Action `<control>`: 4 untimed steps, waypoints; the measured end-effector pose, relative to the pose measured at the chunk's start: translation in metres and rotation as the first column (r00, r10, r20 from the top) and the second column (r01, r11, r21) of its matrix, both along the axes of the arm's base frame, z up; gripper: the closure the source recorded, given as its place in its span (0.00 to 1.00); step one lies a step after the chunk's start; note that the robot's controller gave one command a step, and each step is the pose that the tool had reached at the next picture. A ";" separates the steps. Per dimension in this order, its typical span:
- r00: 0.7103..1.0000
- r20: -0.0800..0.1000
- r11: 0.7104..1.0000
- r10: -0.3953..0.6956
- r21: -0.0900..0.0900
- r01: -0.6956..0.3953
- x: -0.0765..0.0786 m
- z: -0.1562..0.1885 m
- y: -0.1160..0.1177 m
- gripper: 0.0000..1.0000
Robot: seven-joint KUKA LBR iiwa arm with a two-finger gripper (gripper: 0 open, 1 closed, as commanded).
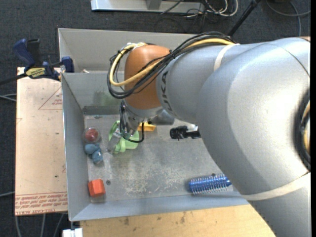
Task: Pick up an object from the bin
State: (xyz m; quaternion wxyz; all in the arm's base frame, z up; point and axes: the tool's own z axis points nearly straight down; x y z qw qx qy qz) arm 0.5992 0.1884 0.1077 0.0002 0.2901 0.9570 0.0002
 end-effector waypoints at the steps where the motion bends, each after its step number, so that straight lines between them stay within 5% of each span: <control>1: 0.986 -0.003 0.986 0.168 -0.001 -0.168 -0.028 -0.039 -0.029 0.00; 2: 0.860 0.002 0.860 0.510 0.000 -0.510 -0.038 -0.038 0.017 0.00; 3: 0.861 0.002 0.861 0.508 0.001 -0.508 -0.038 -0.038 0.016 1.00; 4: 0.862 0.004 0.862 0.507 0.000 -0.507 -0.036 -0.008 0.017 1.00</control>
Offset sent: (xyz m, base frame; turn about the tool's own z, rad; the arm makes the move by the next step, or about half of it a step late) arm -0.0277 -0.0284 -0.0377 -0.1702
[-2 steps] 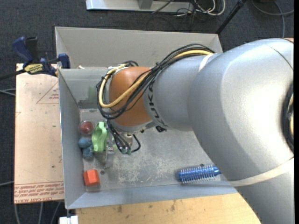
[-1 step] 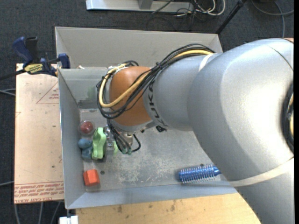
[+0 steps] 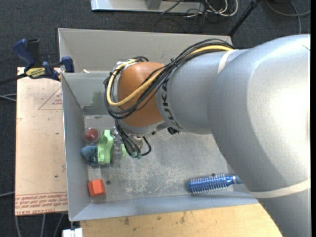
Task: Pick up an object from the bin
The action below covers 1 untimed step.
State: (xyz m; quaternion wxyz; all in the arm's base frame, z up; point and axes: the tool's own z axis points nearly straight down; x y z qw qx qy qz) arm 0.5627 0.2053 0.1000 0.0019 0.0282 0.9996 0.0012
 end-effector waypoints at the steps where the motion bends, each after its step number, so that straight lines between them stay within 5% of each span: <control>1: 1.000 0.000 1.000 -0.001 0.000 0.001 0.001 0.030 0.000 1.00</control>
Offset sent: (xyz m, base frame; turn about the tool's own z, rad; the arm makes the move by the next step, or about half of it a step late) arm -0.0001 -0.0003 0.0290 0.0000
